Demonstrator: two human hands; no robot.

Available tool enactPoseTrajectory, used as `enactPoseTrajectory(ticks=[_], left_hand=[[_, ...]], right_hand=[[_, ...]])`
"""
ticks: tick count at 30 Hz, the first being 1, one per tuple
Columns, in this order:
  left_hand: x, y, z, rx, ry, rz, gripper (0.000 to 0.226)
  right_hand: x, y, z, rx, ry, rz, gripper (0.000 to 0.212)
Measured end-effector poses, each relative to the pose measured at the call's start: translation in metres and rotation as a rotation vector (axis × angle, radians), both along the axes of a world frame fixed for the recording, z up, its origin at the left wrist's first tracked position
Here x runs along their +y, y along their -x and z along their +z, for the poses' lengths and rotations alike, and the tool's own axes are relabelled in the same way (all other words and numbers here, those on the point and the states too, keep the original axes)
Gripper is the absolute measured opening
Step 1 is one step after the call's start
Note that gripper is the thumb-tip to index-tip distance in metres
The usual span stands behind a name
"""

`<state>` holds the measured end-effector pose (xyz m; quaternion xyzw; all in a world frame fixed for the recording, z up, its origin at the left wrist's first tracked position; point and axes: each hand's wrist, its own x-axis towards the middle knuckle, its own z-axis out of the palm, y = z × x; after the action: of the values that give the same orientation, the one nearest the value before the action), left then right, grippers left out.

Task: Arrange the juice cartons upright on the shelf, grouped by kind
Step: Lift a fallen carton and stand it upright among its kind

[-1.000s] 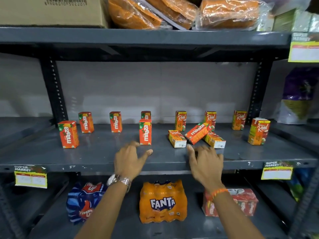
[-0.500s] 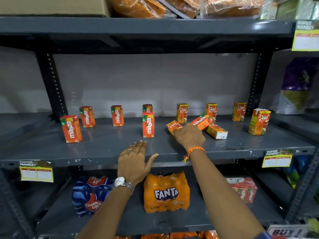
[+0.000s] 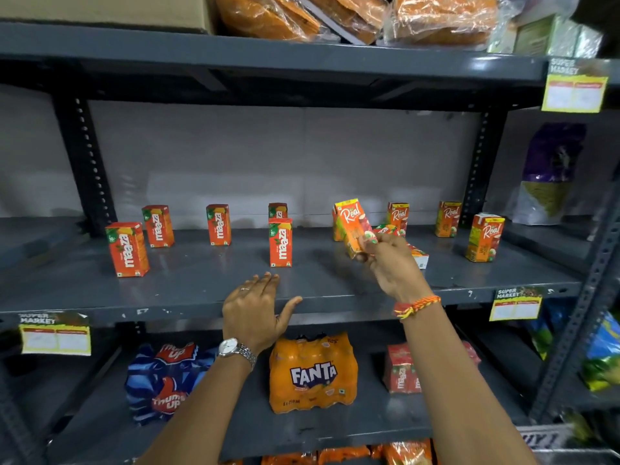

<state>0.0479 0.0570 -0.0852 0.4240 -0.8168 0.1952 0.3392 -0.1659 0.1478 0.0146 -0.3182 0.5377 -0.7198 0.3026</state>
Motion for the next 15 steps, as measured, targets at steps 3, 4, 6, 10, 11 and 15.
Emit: enactPoseTrajectory(ticks=[3,4,6,10,11,15], left_hand=[[0.002,0.0,0.0,0.002,-0.001,0.001,0.075],[0.002,0.0,0.0,0.005,-0.003,-0.001,0.075],[0.005,-0.001,0.001,0.012,-0.003,-0.008,0.074],[0.009,-0.001,0.004,0.012,-0.014,-0.006,0.073],[0.009,-0.001,0.004,0.01,-0.017,-0.005,0.073],[0.01,-0.001,0.004,0.003,-0.038,-0.008,0.071]], right_hand=[[0.02,-0.009,0.003,-0.035,0.075,0.06,0.03],[0.028,-0.014,0.003,-0.036,0.096,0.08,0.034],[0.044,-0.024,0.004,-0.039,0.152,0.127,0.036],[0.071,-0.041,0.001,-0.082,0.238,0.18,0.036],[0.077,-0.043,0.0,-0.078,0.241,0.179,0.038],[0.086,-0.041,0.001,-0.05,0.225,0.148,0.045]])
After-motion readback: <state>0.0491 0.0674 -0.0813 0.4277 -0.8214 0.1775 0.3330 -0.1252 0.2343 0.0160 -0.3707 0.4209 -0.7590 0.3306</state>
